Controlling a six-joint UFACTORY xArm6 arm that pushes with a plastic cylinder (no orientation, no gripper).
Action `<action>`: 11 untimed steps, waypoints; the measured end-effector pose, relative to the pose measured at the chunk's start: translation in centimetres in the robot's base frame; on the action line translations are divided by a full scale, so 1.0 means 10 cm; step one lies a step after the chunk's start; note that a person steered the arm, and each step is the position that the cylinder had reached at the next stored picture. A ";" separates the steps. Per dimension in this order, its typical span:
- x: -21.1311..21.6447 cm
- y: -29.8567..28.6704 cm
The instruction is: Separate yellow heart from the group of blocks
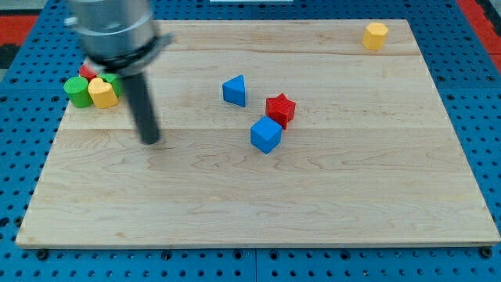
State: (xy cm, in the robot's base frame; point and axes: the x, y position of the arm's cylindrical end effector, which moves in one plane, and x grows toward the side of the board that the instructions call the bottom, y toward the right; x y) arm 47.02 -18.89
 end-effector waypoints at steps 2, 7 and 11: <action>-0.13 -1.15; -1.16 -0.67; -0.75 -0.24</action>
